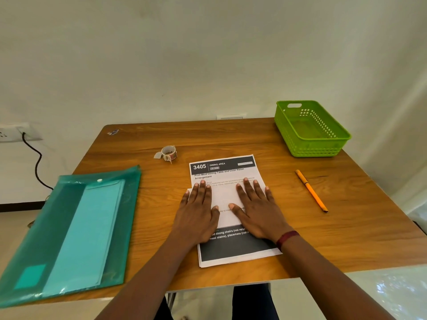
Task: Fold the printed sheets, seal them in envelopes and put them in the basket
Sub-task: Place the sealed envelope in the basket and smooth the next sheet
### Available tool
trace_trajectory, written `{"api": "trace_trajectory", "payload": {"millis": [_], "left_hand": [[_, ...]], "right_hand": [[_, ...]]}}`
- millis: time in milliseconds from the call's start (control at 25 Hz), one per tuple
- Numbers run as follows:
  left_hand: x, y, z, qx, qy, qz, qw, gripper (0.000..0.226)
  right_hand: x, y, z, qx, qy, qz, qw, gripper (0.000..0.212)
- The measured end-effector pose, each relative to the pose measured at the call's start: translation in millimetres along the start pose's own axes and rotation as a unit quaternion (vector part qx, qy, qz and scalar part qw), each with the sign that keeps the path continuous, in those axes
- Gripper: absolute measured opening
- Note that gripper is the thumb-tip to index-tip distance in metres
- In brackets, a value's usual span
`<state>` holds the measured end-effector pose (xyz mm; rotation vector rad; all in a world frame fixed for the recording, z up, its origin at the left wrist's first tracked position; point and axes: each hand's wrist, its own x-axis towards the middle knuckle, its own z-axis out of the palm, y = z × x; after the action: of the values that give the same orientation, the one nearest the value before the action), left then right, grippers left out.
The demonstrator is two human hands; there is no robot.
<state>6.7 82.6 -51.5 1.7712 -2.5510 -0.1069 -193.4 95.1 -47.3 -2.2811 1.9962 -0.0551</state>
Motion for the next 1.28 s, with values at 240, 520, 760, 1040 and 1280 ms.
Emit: {"api": "trace_trajectory", "payload": {"millis": [240, 520, 760, 1040, 1280], "left_hand": [[-0.5, 0.0, 0.6, -0.02, 0.002, -0.031, 0.999, 0.075], [-0.6, -4.4, 3.3, -0.034, 0.005, -0.024, 0.999, 0.079], [1.9, -12.8, -1.9, -0.03, 0.004, -0.005, 1.0, 0.087], [-0.9, -34.6, -4.5, -0.029, 0.0, 0.0, 1.0, 0.08], [-4.6, -35.4, -9.5, -0.079, 0.029, -0.027, 0.996, 0.085]], "right_hand": [[-1.8, 12.7, 0.2, -0.007, -0.001, 0.025, 1.0, 0.077], [-3.2, 11.6, 2.1, -0.01, 0.01, 0.026, 1.0, 0.078], [-1.1, 18.4, -1.2, 0.017, 0.0, 0.015, 1.0, 0.087], [-4.4, 22.0, -3.8, 0.021, 0.015, -0.006, 1.0, 0.092], [-7.9, 16.4, -9.9, 0.061, 0.041, 0.005, 0.997, 0.09]]}}
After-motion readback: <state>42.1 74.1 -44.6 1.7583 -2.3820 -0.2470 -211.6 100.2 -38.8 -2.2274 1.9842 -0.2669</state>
